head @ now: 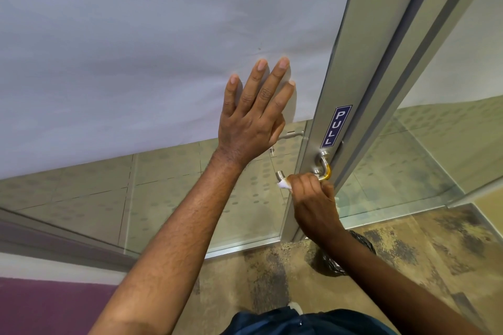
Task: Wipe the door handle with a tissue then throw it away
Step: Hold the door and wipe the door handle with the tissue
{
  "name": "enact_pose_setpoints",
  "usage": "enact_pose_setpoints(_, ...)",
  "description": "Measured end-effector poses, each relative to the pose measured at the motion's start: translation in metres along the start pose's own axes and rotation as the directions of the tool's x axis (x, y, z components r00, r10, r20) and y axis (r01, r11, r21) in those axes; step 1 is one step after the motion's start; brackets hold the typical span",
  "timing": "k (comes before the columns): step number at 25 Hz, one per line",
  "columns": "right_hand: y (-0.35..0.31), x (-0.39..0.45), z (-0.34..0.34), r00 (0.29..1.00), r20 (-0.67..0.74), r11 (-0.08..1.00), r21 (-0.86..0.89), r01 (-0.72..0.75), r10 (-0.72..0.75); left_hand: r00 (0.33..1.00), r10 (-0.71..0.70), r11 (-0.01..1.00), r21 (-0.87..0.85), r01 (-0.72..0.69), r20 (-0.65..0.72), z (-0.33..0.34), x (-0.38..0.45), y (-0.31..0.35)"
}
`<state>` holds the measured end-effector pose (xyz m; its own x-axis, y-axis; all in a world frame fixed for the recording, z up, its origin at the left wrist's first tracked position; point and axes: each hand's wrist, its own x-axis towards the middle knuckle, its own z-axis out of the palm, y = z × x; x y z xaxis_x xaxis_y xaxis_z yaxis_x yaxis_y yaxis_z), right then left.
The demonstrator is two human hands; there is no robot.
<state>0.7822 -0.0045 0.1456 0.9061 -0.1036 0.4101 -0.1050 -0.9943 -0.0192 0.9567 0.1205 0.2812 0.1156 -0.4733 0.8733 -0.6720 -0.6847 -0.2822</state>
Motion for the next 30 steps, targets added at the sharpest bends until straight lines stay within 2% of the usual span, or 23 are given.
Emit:
enact_pose_setpoints(5,-0.019,0.024,0.0,0.995,-0.063,0.995,-0.065,-0.08,0.076,1.0,0.009,1.0,0.006,-0.009,-0.001,0.0,0.001,0.0)
enact_pose_setpoints(7,-0.026,0.043,-0.008,0.978,0.136,0.983,-0.117,-0.144,0.159,1.0,0.006,1.0,0.005,-0.006,-0.001,0.001,0.001,0.0)
enact_pose_setpoints(8,-0.03,0.05,-0.009,0.956,0.249,0.982,-0.143,-0.123,0.156,1.0,0.005,1.0,0.006,-0.005,0.0,0.0,0.001,0.0)
enact_pose_setpoints(10,-0.034,0.054,-0.006,0.933,0.331,0.983,-0.153,-0.097,0.143,1.0,0.002,1.0,0.004,-0.002,0.0,-0.001,0.001,0.0)
enact_pose_setpoints(12,-0.031,0.047,-0.005,0.958,0.231,0.985,-0.082,-0.154,0.169,1.0,0.006,1.0,0.011,-0.006,-0.001,-0.001,0.001,0.001)
enact_pose_setpoints(13,-0.026,0.038,-0.005,0.982,0.125,0.99,-0.029,-0.137,0.14,1.0,0.007,1.0,0.016,-0.007,-0.003,-0.001,0.001,0.001)
enact_pose_setpoints(15,-0.013,0.013,0.001,0.999,-0.044,1.0,0.031,-0.003,0.004,1.0,0.008,1.0,0.018,-0.008,-0.004,-0.001,0.002,0.001)
enact_pose_setpoints(17,0.011,-0.002,0.002,0.994,-0.054,0.995,0.018,0.096,-0.095,1.0,0.009,1.0,0.012,-0.009,-0.006,-0.001,0.001,0.001)
enact_pose_setpoints(20,0.03,-0.004,0.001,0.993,-0.055,0.994,-0.032,0.102,-0.104,1.0,0.006,1.0,0.005,-0.006,-0.005,0.0,0.001,0.001)
enact_pose_setpoints(26,0.02,0.01,0.001,0.986,-0.11,0.99,-0.075,0.121,-0.128,1.0,0.01,1.0,0.005,-0.01,0.006,0.0,0.0,0.0)
enact_pose_setpoints(30,0.032,0.019,-0.006,0.951,-0.119,0.959,-0.031,0.283,-0.285,1.0,0.009,1.0,0.01,-0.009,0.004,0.0,0.001,0.001)
